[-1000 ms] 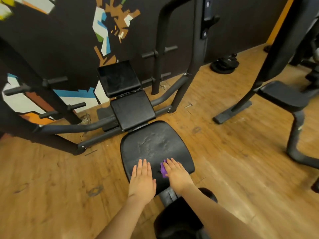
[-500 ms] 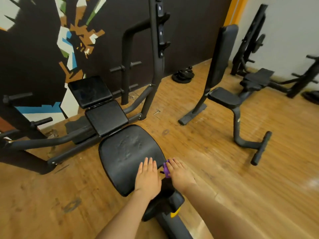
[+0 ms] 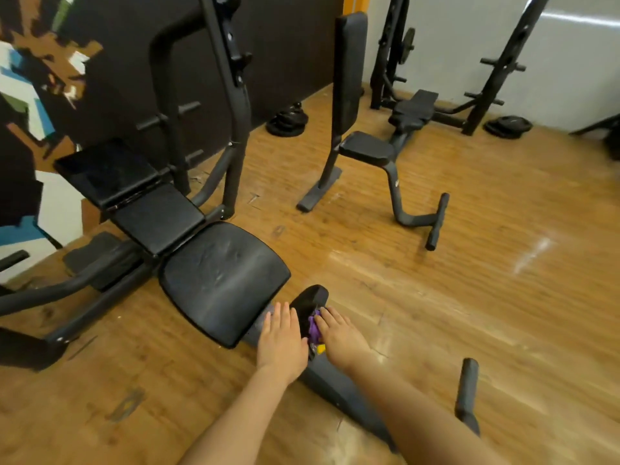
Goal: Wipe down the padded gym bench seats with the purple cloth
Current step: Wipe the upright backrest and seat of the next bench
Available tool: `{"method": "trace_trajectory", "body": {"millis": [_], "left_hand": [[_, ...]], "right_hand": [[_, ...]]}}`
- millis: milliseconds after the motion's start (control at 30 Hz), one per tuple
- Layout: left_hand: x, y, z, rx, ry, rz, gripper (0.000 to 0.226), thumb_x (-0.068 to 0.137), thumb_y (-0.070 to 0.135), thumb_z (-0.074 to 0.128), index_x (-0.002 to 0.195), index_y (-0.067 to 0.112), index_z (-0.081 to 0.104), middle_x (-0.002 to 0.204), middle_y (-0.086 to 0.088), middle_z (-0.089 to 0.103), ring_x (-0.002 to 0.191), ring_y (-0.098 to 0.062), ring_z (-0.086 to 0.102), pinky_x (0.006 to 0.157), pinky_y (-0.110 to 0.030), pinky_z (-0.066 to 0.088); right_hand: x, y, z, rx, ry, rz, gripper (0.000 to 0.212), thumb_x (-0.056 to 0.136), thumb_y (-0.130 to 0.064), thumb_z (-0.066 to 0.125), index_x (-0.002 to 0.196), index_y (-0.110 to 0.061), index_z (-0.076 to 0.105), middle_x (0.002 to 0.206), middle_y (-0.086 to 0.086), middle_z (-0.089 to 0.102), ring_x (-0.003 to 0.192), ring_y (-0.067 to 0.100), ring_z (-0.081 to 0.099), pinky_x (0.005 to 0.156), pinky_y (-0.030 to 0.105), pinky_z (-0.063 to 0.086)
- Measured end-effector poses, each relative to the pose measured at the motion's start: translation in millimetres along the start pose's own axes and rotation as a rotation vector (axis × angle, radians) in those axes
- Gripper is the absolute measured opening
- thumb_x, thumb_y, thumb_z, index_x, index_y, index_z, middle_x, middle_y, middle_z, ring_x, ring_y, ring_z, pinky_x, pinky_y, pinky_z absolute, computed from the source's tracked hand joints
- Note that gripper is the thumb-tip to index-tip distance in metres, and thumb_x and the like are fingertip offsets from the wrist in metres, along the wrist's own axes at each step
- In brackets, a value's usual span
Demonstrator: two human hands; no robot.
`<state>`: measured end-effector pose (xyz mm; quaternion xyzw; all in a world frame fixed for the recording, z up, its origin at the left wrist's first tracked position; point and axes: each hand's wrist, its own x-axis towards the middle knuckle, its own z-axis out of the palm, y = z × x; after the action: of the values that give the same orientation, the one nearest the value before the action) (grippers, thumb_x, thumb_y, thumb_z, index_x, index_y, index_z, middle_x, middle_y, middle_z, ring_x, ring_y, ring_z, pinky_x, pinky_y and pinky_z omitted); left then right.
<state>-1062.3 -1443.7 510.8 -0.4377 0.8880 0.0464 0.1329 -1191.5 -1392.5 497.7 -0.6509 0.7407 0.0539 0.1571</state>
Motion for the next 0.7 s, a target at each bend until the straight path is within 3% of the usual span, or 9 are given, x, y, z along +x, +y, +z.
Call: {"method": "trace_trajectory", "body": {"millis": [400,700], "left_hand": [[2.6,125.9,-0.7,0.033,0.005,0.084,0.065,0.103,0.039,0.025,0.151,0.003,-0.001,0.160,-0.016,-0.002,0.148,-0.030,-0.005,0.119,-0.043,0.000],[6.1,278.7,8.2,-0.069,-0.024,-0.120,0.065,0.103,0.038,0.026,0.152,0.003,0.000,0.160,-0.016,-0.003,0.147,-0.029,-0.007,0.118,-0.043,-0.002]], "right_hand": [[-69.7,105.5,1.6,0.043,0.039,0.048,0.056,0.100,-0.022,0.033,0.150,-0.010,0.009,0.158,0.009,0.004,0.145,0.023,0.000,0.116,0.033,0.002],[-117.5,250.9,17.9,0.037,-0.006,-0.104,0.058,0.098,-0.007,0.033,0.150,-0.011,0.006,0.158,0.007,0.001,0.145,0.022,-0.004,0.116,0.032,0.000]]}}
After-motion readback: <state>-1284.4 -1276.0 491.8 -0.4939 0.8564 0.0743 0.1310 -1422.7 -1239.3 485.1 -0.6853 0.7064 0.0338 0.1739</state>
